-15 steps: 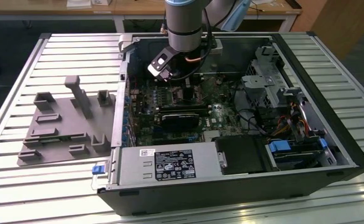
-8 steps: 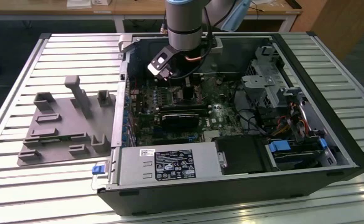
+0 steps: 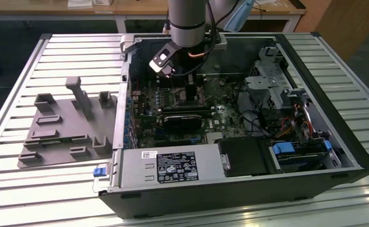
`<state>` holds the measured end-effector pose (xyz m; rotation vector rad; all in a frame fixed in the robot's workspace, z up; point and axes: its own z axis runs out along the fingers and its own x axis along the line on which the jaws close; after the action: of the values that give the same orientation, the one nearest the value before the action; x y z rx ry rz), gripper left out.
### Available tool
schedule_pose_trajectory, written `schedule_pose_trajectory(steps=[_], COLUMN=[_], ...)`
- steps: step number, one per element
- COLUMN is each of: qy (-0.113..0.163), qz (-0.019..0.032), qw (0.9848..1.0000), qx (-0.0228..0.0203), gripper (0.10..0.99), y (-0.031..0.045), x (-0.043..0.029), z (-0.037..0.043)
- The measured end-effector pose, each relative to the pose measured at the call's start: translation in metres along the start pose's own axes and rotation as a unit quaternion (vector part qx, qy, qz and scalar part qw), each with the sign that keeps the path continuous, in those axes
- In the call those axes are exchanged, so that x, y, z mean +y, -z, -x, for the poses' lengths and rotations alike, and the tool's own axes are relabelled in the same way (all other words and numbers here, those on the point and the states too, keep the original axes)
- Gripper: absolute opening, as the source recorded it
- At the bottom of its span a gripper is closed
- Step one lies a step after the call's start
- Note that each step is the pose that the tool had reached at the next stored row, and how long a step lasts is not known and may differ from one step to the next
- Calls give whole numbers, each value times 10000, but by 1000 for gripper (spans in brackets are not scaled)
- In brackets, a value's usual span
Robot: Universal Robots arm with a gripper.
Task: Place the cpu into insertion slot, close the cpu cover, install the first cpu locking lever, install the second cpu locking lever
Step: 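Place the cpu into insertion slot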
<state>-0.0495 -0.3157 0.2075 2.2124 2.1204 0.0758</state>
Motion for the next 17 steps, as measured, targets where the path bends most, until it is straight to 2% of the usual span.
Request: schedule_pose_trajectory(steps=[7,9,10,12,13,15,16,17], qy=[0,0,0,0,0,0,0,0], qz=[0,0,0,0,0,0,0,0], qw=[10000,10000,10000,10000,10000,10000,10000,10000], qx=[0,0,0,0,0,0,0,0], gripper=[604,475,475,361,361,243,243,184], y=[3,4,4,5,5,6,6,7], x=[0,0,0,0,0,1,1,1], z=[0,0,0,0,0,0,0,0])
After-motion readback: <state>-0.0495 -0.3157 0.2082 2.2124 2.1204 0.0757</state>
